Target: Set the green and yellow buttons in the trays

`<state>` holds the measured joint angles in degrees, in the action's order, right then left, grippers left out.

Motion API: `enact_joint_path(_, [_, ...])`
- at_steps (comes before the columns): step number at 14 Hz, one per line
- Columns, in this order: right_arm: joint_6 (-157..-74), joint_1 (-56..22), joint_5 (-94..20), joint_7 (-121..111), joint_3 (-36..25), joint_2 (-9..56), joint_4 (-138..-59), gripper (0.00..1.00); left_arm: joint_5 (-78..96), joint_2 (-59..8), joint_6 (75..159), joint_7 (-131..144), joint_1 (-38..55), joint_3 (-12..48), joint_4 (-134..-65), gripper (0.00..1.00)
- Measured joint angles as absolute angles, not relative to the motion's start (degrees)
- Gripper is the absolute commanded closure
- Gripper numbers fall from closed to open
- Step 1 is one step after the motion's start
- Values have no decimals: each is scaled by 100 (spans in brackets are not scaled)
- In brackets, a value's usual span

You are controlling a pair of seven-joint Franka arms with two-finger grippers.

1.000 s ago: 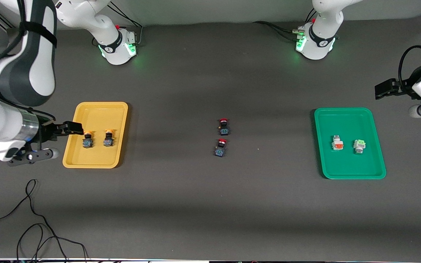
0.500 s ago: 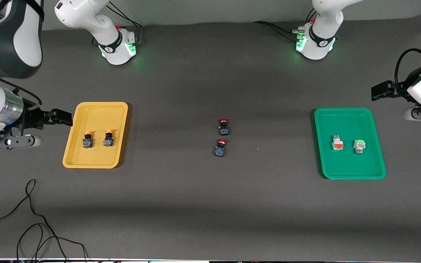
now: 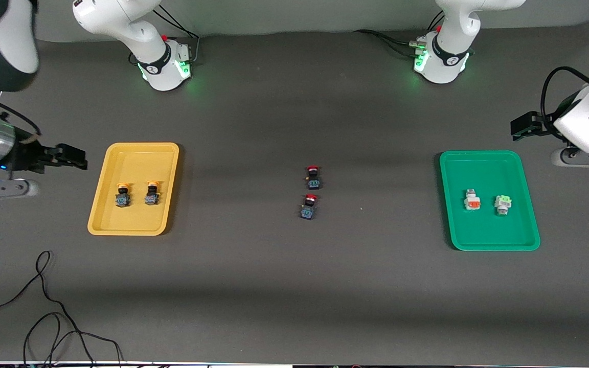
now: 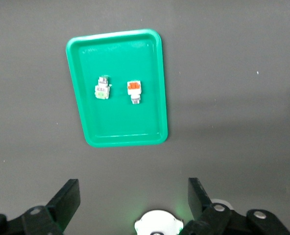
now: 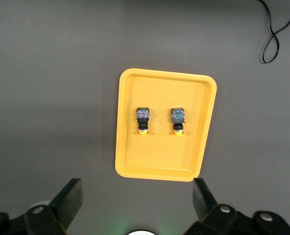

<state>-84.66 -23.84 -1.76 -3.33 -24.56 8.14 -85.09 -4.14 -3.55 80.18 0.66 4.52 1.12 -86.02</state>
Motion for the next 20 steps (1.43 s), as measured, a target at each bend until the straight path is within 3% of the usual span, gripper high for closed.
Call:
enact_joint_path(4, [-8596,-392,-30,-333,-683,250,-9002,0,-375,-109,8220,9,450,49,-8950,1])
enact_joint_path(6, [-8649,30,-20,-333,-281,146,-9071,0,-369,-129,8273,0,454,50,-8950,0])
enact_joint_path(20, [-8722,179,181,-294,-178,135,-8995,0,-354,-146,8290,-11,466,51,-8949,0])
